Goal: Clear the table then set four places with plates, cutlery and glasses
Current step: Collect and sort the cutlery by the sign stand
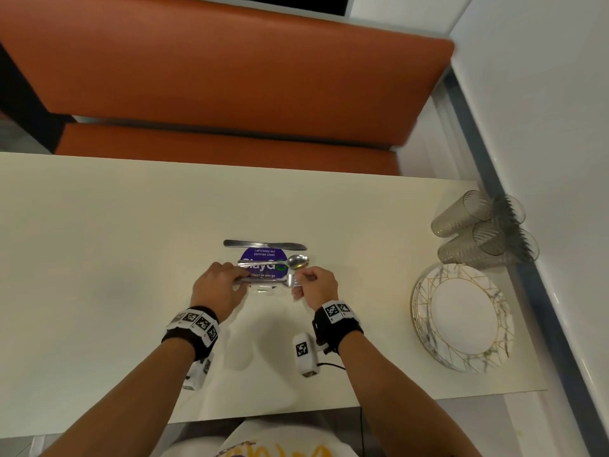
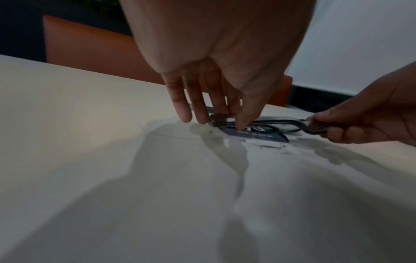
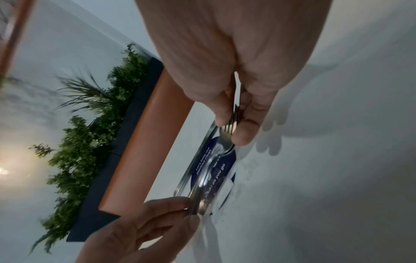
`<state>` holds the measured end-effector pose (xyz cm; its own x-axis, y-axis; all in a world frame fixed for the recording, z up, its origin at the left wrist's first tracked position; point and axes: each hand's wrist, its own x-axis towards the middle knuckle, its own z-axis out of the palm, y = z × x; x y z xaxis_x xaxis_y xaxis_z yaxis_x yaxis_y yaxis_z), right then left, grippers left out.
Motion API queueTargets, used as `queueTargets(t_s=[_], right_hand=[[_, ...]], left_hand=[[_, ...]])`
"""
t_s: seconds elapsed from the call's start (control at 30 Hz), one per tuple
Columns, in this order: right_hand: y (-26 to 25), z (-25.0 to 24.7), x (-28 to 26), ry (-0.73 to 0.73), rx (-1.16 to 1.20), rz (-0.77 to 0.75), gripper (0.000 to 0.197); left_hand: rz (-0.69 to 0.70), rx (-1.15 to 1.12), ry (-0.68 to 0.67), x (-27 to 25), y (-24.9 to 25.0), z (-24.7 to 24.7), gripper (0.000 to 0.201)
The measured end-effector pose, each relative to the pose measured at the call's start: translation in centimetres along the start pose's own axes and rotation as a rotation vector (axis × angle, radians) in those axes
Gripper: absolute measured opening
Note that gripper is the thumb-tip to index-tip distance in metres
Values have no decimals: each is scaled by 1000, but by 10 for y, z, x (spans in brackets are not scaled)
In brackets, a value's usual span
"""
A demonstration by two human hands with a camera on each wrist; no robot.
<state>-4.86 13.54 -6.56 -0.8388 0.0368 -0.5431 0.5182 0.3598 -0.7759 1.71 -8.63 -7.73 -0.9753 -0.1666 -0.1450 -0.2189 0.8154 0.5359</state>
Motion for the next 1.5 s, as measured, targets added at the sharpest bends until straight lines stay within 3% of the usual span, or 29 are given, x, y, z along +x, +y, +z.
queueTargets(t_s=[0.4, 0.63, 0.83, 1.13, 1.3, 1.5], right_hand=[[5, 13, 13, 132, -23, 104, 13], [10, 22, 13, 197, -44, 73, 1], [13, 23, 13, 215, -2, 126, 10], [15, 25, 14, 211, -113, 101, 20], [15, 6, -4, 252, -150, 43, 19], [20, -30, -24, 250, -135, -74, 18]], left_hand=[[3, 10, -18, 12, -9, 11, 15], [32, -13, -1, 12, -16, 12, 14], [36, -43, -39, 12, -21, 14, 15], [89, -91, -65, 13, -30, 9, 26], [161, -103, 52, 8, -24, 2, 28], [227, -131, 44, 8, 25, 1, 22]])
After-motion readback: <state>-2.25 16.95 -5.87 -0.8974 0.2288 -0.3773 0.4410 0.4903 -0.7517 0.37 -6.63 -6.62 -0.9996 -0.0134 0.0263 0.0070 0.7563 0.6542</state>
